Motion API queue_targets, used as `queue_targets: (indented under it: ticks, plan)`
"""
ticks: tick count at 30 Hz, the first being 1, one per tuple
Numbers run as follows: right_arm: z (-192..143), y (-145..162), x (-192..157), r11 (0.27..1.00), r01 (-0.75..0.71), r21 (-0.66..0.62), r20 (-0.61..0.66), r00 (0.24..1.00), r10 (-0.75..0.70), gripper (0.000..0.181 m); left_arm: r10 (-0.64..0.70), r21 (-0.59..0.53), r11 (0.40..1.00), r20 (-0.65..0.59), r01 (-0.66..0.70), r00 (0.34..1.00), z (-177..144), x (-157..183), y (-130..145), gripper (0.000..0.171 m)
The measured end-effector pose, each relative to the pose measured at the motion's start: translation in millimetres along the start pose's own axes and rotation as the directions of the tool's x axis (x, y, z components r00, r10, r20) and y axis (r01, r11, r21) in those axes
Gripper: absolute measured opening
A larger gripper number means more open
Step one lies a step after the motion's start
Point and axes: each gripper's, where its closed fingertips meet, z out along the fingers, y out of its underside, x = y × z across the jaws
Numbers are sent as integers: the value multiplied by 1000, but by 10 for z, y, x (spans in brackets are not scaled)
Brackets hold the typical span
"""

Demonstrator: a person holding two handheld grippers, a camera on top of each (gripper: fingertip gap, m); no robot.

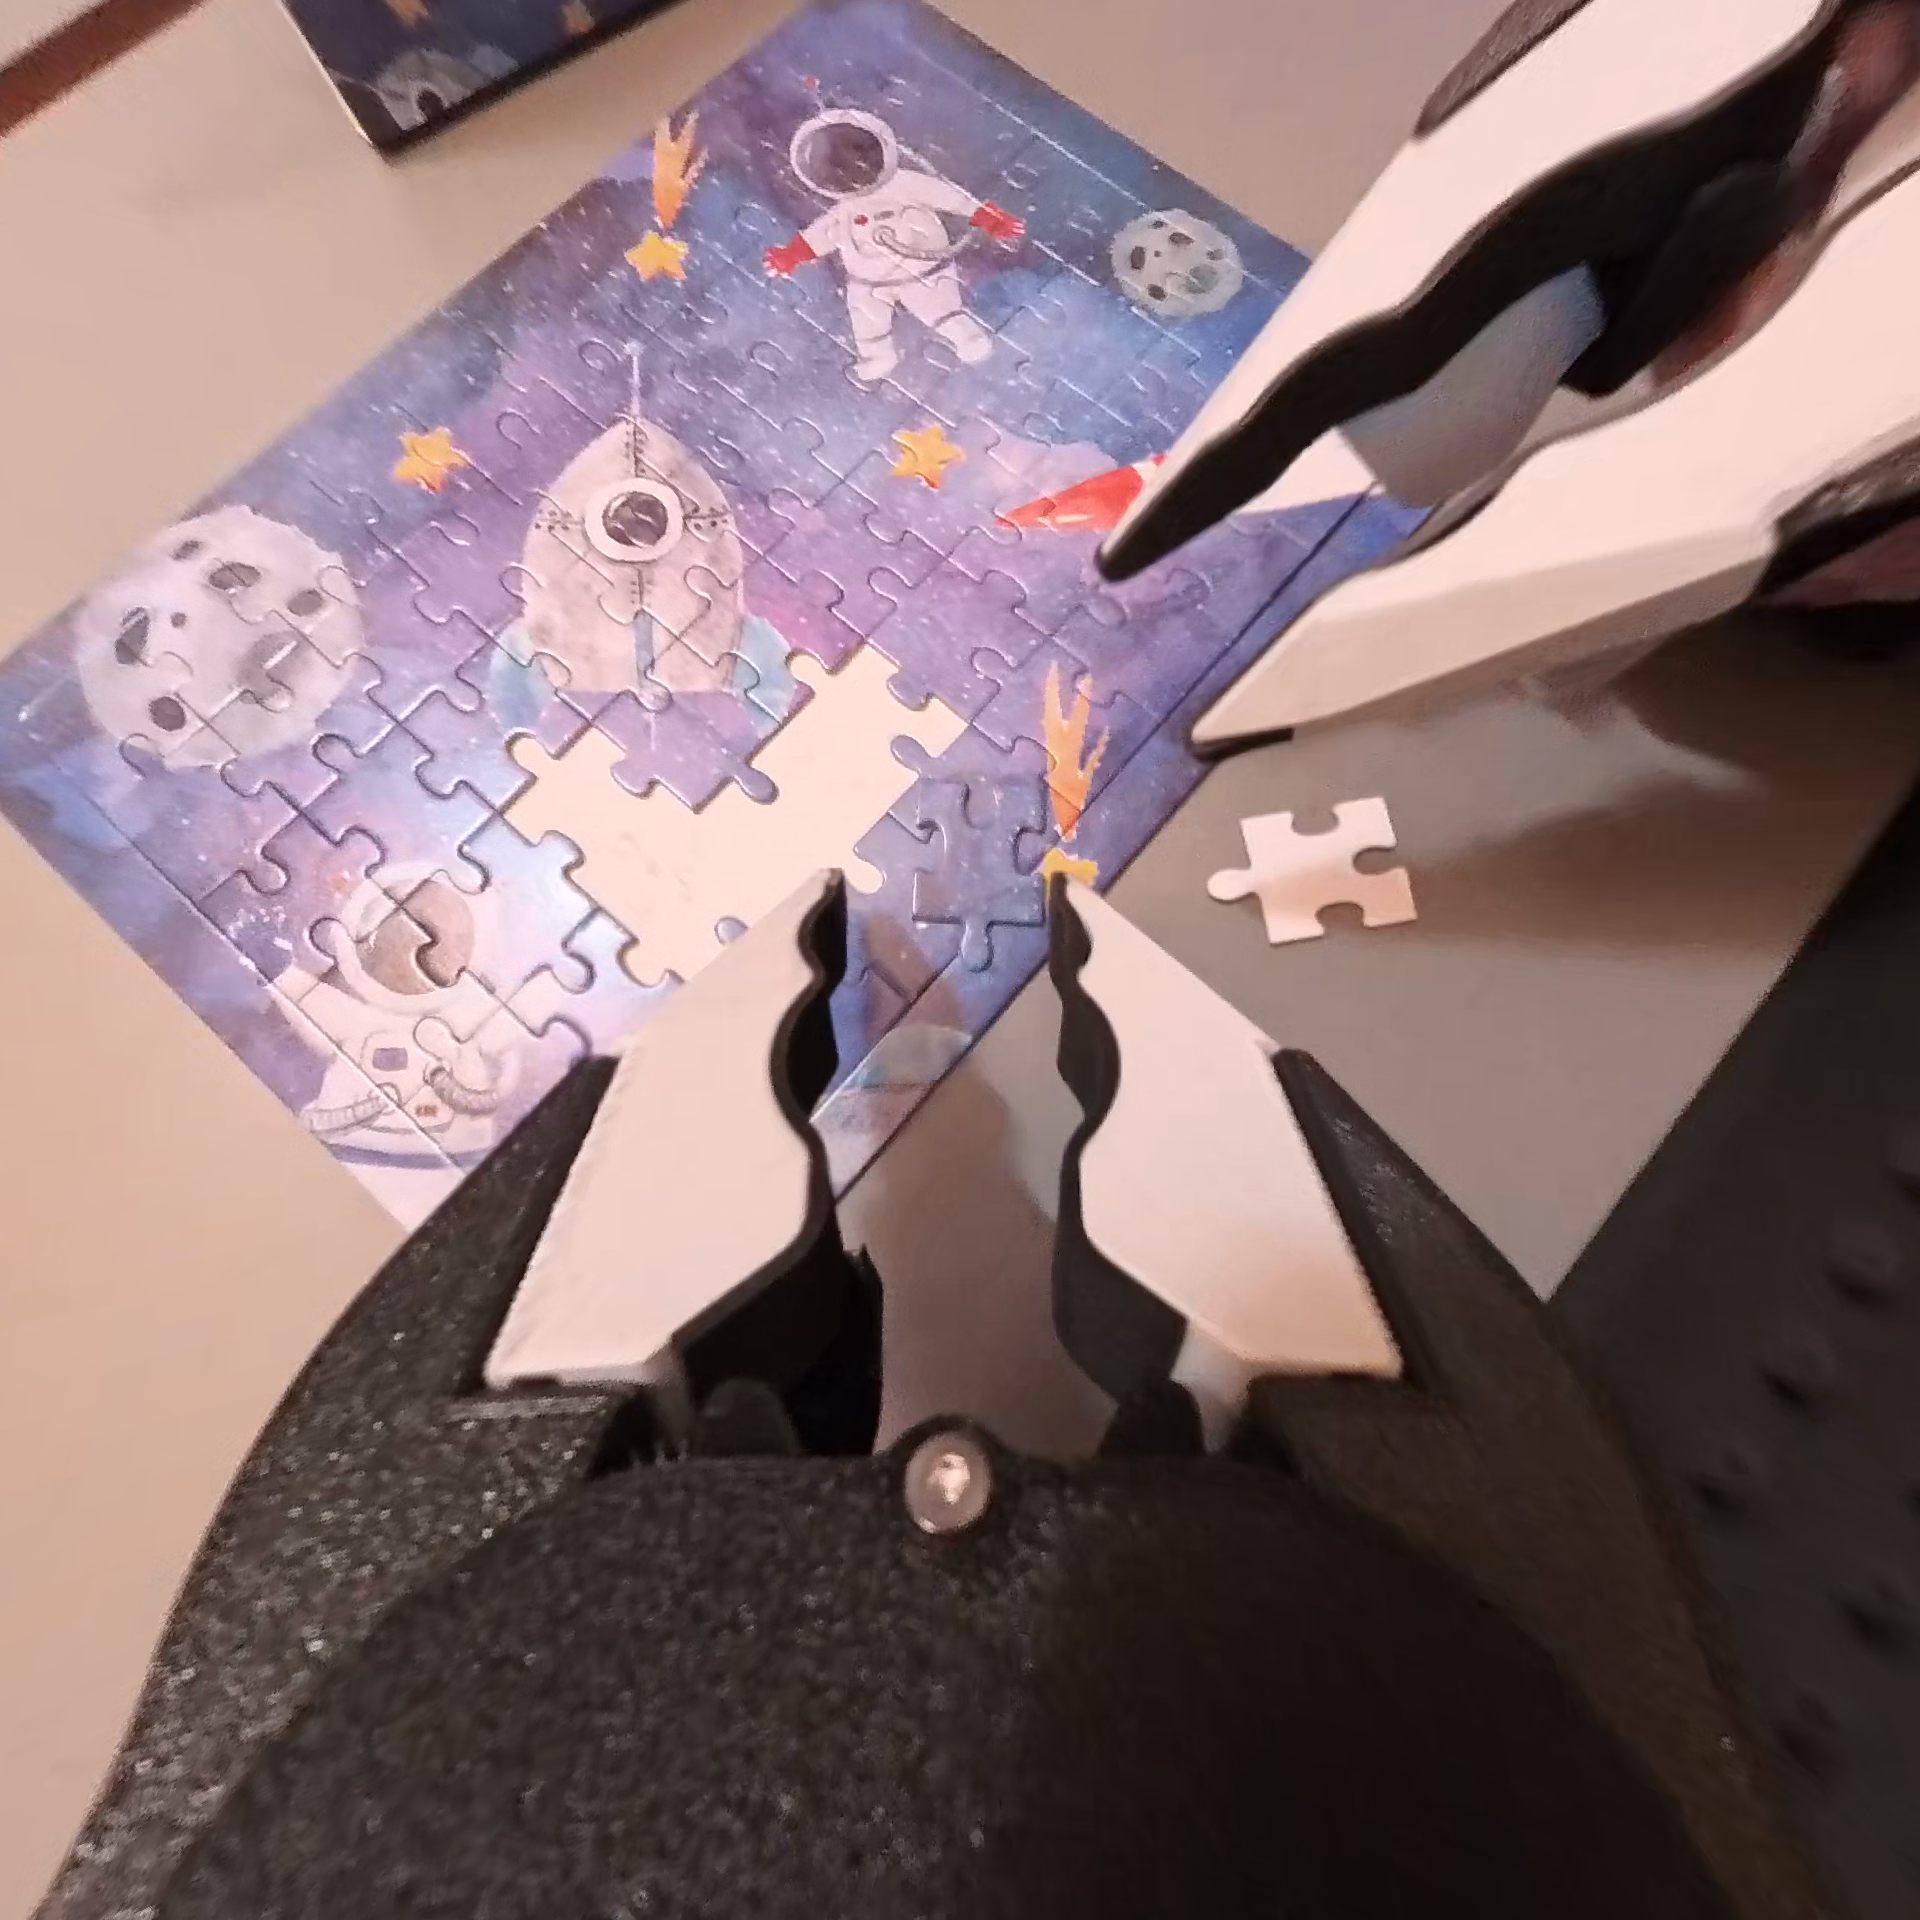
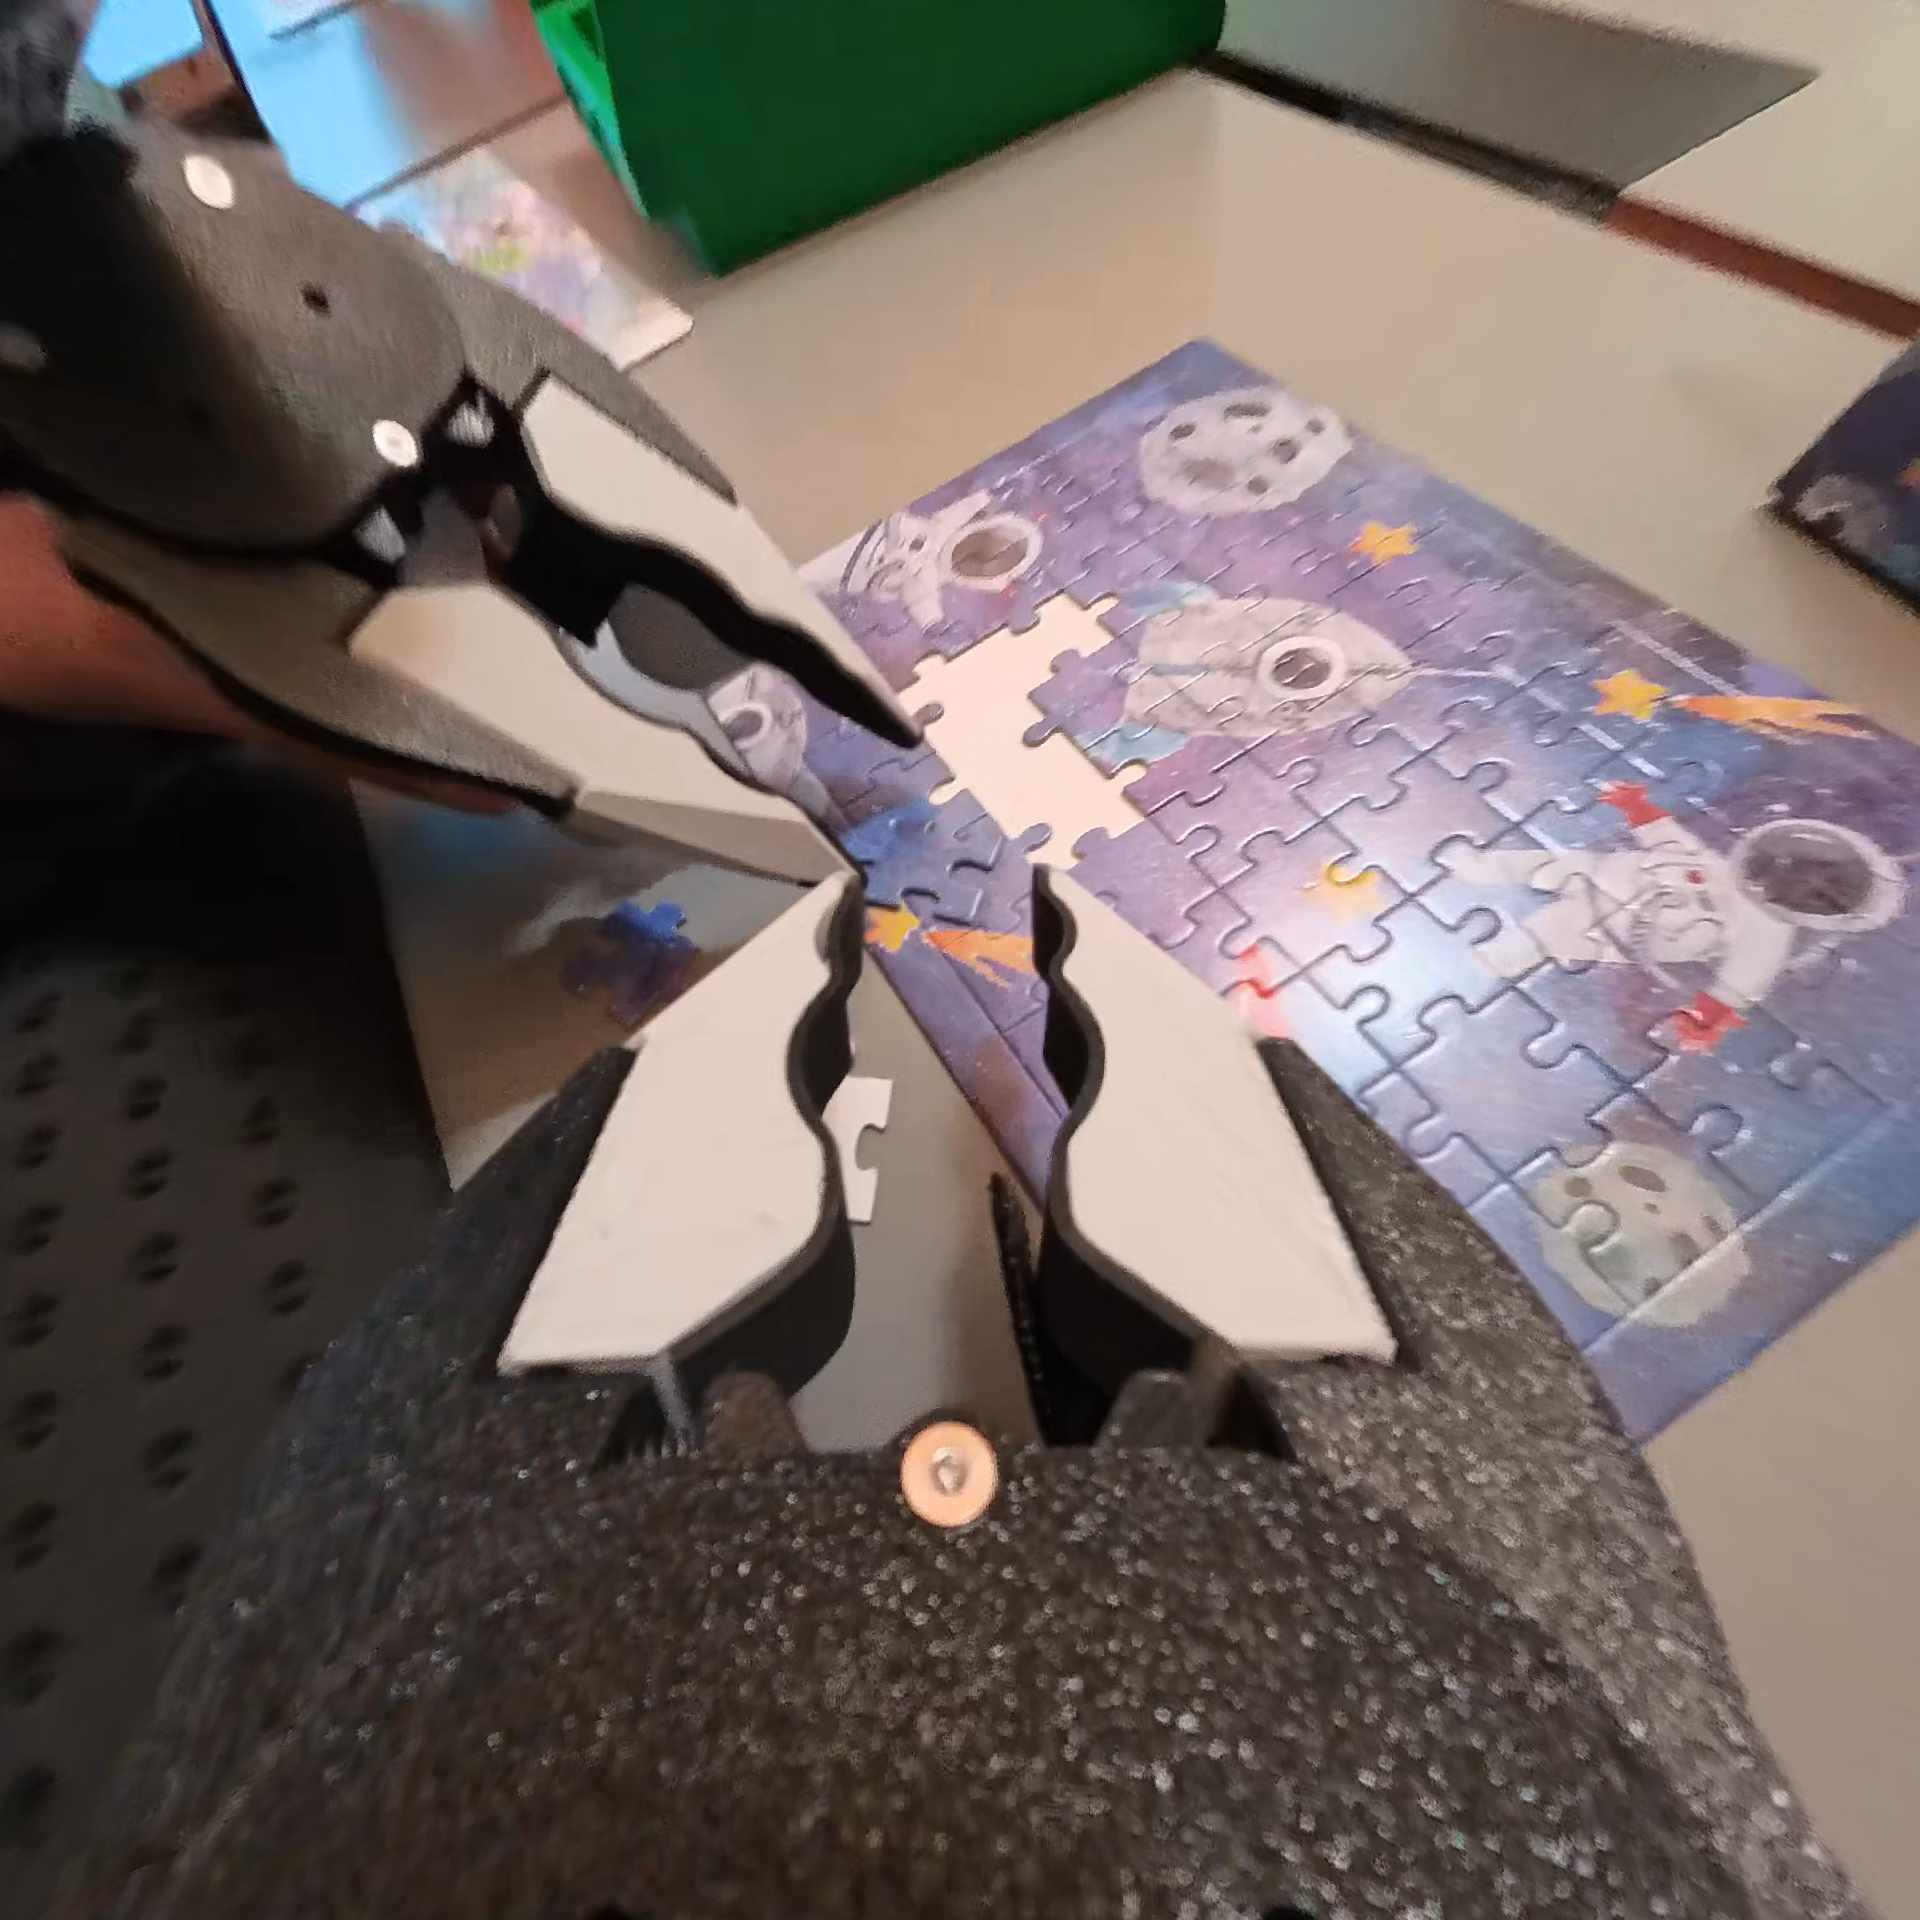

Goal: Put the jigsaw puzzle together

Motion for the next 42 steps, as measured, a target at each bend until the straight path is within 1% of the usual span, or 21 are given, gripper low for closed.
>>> queue_targets:
  ticks: [1,3,7,13,16,18,21,24,26,29,31,35,42]
  plan:
    - [-28,-36,17,1000,-7,21,-6,1000,7,32,-5,-2,1000,17,5,1000,23,-6,5,37]
    - [-62,-77,10,998,-26,49,8,1000,26,31,-39,-25,999,1,39,999,71,32,48,34]
    - [-80,-79,-13,998,-30,56,18,999,29,31,-111,-20,994,-9,110,994,107,56,41,30]
    - [-105,-95,-12,996,-44,71,26,999,42,31,-105,-46,993,55,107,993,114,49,48,26]
    - [-105,-88,-21,996,-55,70,37,998,53,31,-142,-49,988,87,147,986,111,32,44,26]
    - [-97,-72,-29,997,-51,61,38,998,49,31,-173,-41,983,155,181,973,92,-60,44,26]
    - [-82,-52,-58,998,-46,51,48,998,44,31,-265,-11,961,265,277,927,53,-256,53,26]
    - [-70,-31,-83,998,-44,39,59,997,41,31,-355,10,930,286,368,890,91,-341,38,26]
    - [-74,-32,-105,998,-43,41,69,997,40,31,-368,-2,922,305,387,878,133,-374,23,26]
    - [-87,-33,-124,998,-48,44,82,996,45,31,-381,1,916,318,401,868,163,-384,-25,26]
    - [-101,-39,-130,997,-56,50,89,995,51,31,-380,-15,914,322,406,867,182,-369,-13,26]
    - [-118,-48,-137,996,-69,57,101,993,63,31,-396,-13,906,323,422,860,175,-367,-11,26]
    - [-106,-26,-135,997,-61,45,95,994,57,31,-434,-12,891,264,453,861,159,-271,-31,28]
